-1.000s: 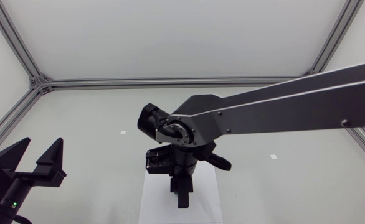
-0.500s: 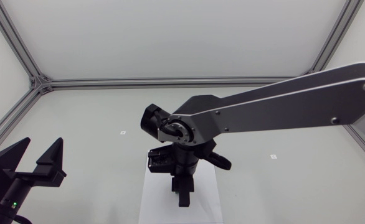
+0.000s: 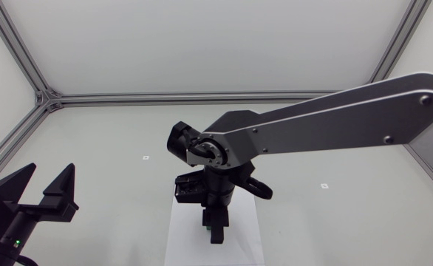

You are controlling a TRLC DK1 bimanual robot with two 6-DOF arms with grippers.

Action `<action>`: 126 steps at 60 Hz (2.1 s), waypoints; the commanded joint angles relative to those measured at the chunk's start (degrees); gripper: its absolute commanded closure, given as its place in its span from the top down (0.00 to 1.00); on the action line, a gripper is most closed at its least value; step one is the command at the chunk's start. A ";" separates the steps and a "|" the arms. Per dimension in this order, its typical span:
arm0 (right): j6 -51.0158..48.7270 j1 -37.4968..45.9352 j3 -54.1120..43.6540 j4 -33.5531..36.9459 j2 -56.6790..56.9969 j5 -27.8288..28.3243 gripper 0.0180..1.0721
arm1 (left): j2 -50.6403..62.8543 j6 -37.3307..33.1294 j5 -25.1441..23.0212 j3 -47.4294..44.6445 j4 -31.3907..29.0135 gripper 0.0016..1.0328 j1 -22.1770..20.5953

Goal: Pick up the orange 2x2 brick with the right arm and stack it on top of the green 2x2 brick in the center

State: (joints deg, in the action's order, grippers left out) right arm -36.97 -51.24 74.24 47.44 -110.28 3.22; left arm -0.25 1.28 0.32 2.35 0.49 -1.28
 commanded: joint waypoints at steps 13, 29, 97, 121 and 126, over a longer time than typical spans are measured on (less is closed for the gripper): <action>-1.96 0.71 -2.87 -0.16 -3.28 1.87 0.05 | -0.45 -0.66 -0.23 -2.35 -0.84 0.96 0.14; -0.29 -0.52 -4.10 -1.30 -4.68 -1.20 0.05 | -0.45 -0.75 -0.23 -2.35 -0.84 0.96 0.14; -1.79 0.27 -6.65 -3.76 -5.56 0.29 0.05 | -0.45 -0.75 -0.23 -2.35 -0.84 0.96 0.14; -2.14 0.71 -4.28 -0.59 -6.00 0.29 0.05 | -0.45 -0.75 -0.23 -2.35 -0.84 0.96 0.14; -2.23 0.71 -4.28 -0.42 -6.35 0.29 0.05 | -0.45 -0.75 -0.23 -2.35 -0.84 0.96 0.14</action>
State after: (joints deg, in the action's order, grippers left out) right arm -37.80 -50.52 73.21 46.04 -110.72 4.29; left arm -0.25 1.28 0.34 2.35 0.49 -1.28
